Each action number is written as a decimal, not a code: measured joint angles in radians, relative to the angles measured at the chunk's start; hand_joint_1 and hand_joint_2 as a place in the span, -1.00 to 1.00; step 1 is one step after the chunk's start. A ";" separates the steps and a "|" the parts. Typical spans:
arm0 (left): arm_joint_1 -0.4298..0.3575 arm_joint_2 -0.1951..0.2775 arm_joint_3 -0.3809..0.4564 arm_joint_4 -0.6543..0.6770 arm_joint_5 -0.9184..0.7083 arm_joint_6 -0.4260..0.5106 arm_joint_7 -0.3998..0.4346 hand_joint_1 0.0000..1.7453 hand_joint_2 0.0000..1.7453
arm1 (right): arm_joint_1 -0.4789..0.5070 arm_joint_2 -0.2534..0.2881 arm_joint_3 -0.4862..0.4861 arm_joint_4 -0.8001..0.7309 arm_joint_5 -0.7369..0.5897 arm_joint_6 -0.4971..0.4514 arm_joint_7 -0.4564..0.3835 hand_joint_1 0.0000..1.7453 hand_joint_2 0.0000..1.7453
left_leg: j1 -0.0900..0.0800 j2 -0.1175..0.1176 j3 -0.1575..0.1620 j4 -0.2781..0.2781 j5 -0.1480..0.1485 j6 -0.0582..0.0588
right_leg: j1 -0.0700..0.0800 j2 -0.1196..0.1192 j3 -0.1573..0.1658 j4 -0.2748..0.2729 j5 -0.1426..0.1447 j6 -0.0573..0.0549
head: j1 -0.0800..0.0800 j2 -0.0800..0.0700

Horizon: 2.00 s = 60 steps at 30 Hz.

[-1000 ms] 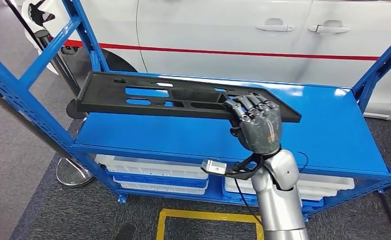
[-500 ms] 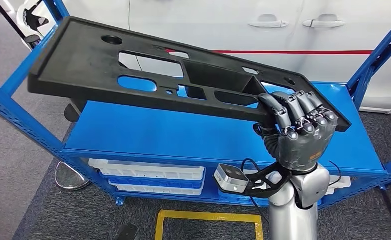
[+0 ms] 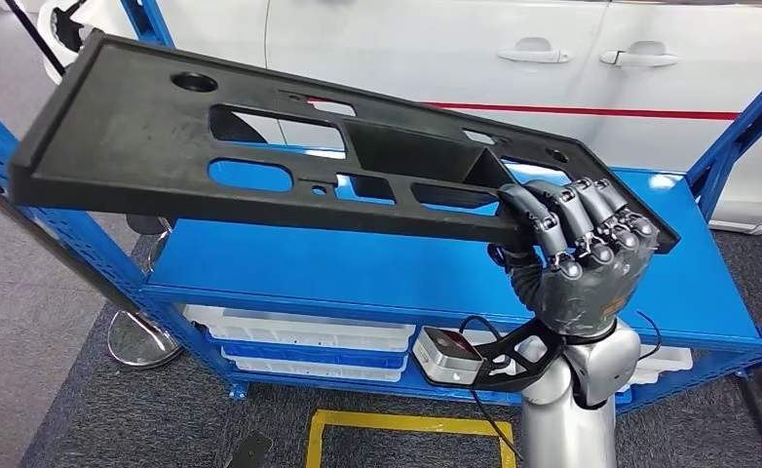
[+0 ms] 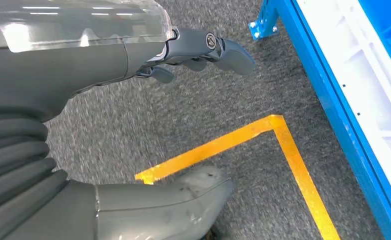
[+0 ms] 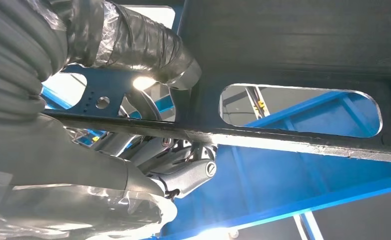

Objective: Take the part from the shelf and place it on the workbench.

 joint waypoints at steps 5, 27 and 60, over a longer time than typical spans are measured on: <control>0.001 -0.007 0.000 0.000 0.015 0.013 0.026 -1.00 1.00 | -0.003 0.000 0.012 0.001 0.000 0.000 0.000 1.00 1.00 | -0.006 -0.001 -0.006 0.010 -0.007 -0.021 | 0.007 0.002 0.067 -0.144 0.041 -0.014 | 0.000 0.000; 0.003 -0.032 0.002 0.000 0.016 -0.012 0.121 -1.00 1.00 | 0.061 -0.015 0.146 0.003 -0.010 0.000 0.000 1.00 1.00 | 0.003 0.006 -0.031 -0.007 0.034 0.004 | 0.003 -0.001 -0.016 0.087 -0.112 0.003 | 0.000 0.000; -0.019 -0.049 -0.017 0.000 0.005 -0.047 0.123 -1.00 1.00 | 0.064 -0.022 0.179 0.040 0.015 0.002 0.000 1.00 1.00 | -0.001 0.011 -0.014 -0.012 0.022 0.003 | 0.005 -0.005 -0.008 0.077 -0.053 0.009 | -0.002 0.000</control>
